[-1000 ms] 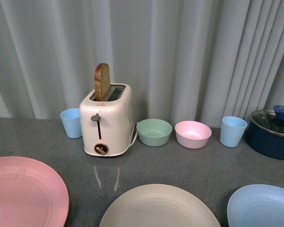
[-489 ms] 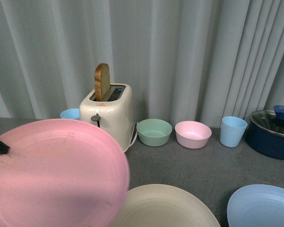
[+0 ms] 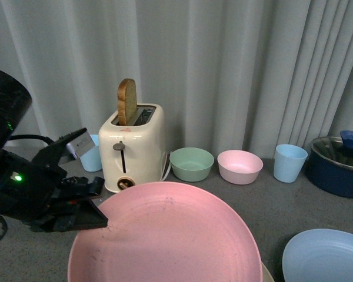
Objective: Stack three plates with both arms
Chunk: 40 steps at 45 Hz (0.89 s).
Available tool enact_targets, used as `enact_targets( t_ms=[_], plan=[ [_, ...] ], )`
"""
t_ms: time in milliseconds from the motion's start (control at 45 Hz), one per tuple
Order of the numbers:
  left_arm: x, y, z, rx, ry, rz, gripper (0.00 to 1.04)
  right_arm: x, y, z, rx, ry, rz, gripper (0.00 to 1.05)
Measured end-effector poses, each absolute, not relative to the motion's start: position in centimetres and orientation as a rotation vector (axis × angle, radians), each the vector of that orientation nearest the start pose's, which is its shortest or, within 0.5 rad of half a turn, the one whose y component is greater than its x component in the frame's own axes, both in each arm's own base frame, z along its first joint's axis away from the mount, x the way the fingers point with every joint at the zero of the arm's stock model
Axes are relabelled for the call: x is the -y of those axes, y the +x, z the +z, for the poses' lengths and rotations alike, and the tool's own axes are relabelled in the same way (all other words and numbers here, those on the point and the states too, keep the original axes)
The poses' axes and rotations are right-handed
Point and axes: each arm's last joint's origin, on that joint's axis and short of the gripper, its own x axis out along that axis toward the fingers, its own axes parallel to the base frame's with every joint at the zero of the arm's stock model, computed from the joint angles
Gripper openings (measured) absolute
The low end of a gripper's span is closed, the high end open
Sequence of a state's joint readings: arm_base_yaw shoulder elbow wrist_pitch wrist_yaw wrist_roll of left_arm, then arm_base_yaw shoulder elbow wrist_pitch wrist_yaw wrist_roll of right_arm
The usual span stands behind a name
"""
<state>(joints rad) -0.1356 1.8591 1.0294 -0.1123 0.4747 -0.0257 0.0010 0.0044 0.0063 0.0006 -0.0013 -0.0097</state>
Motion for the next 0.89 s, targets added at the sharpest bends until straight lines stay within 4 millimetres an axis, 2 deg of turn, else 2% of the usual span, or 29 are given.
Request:
enact_targets(
  t_ms=[156,311,556,889],
  plan=[
    [8.3,35.9,11.7,-1.012,-0.217,-0.552,0.04,0.0,9.8,16.5,0.002,-0.010,0.002,0.97],
    [9.4,36.4,10.7,-1.022,-0.228,-0.533,0.04,0.0,9.8,16.5,0.002,-0.010,0.002,0.97],
    [10.6,36.9,9.7,-1.008,-0.221,-0.528,0.04,0.0,9.8,16.5,0.002,-0.010,0.002,0.97],
    [10.7,37.1,9.3,-0.995,-0.208,-0.522,0.04,0.0,9.8,16.5,0.002,-0.010,0.002,0.97]
  ],
)
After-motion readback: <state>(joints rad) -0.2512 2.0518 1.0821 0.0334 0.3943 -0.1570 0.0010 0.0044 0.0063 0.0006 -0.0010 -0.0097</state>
